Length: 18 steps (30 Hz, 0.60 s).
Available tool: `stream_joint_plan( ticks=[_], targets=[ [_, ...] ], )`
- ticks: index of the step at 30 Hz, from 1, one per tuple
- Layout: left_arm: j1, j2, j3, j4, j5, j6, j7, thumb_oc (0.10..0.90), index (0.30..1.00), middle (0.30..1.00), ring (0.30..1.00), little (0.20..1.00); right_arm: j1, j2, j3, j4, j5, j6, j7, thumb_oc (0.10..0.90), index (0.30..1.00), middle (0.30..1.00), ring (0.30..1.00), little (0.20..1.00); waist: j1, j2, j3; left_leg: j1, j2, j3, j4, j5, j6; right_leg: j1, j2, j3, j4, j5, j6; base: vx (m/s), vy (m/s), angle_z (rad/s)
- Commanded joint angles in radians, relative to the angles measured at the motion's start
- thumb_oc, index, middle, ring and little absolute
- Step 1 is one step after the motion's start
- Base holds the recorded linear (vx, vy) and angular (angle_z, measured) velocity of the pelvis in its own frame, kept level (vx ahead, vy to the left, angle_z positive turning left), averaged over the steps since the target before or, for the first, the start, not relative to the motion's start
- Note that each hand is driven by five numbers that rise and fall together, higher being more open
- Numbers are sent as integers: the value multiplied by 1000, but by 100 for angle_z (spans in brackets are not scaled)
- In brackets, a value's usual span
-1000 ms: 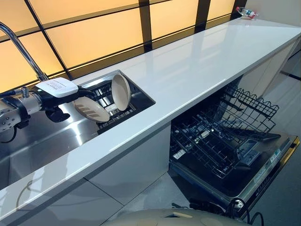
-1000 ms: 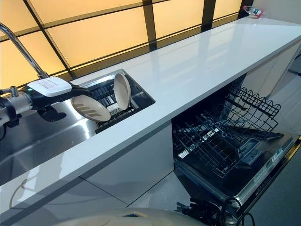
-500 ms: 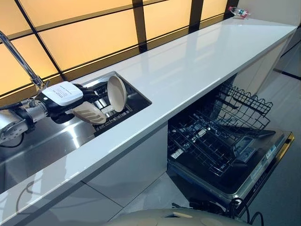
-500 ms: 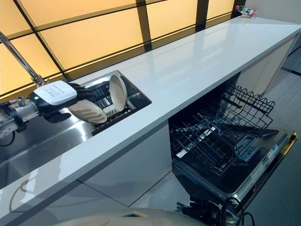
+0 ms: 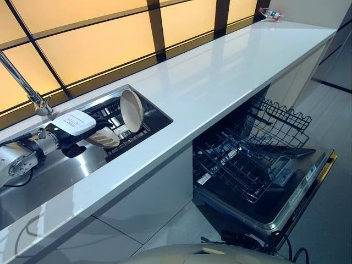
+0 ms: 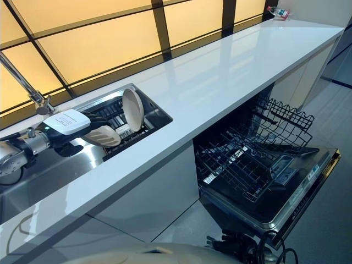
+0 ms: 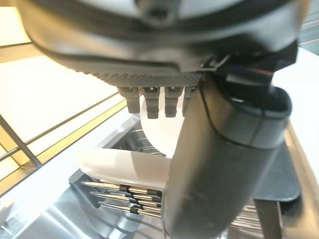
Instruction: Pick up plates and place into dishwasher.
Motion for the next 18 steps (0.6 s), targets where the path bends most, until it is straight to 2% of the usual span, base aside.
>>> stream_joint_plan(
  ticks=[1, 10, 18],
  targets=[
    [-115, 49, 153, 66, -57, 78, 45, 800, 900, 900, 900, 900, 12, -23, 6, -13, -26, -5, 27, 800, 900, 900, 900, 900, -18, -18, 34, 35, -92, 50, 7, -88, 70, 9, 9, 6, 5, 16, 45, 0, 0, 0],
    [-123, 3, 119, 111, -16, 141, 58, 800, 900, 900, 900, 900, 15, -29, 6, -23, -10, -2, 25, 800, 900, 900, 900, 900, -30, -21, 37, 36, -92, 56, 7, -89, 71, 7, 9, 14, 5, 18, 46, 1, 5, -1],
    [-129, -41, 97, 151, 9, 169, 90, 800, 900, 900, 900, 900, 20, -42, -3, -31, -6, -4, 30, 800, 900, 900, 900, 900, -46, -27, 46, 37, -90, 68, 7, -90, 72, 3, 12, 27, 5, 21, 47, -2, 31, -5]
  ],
)
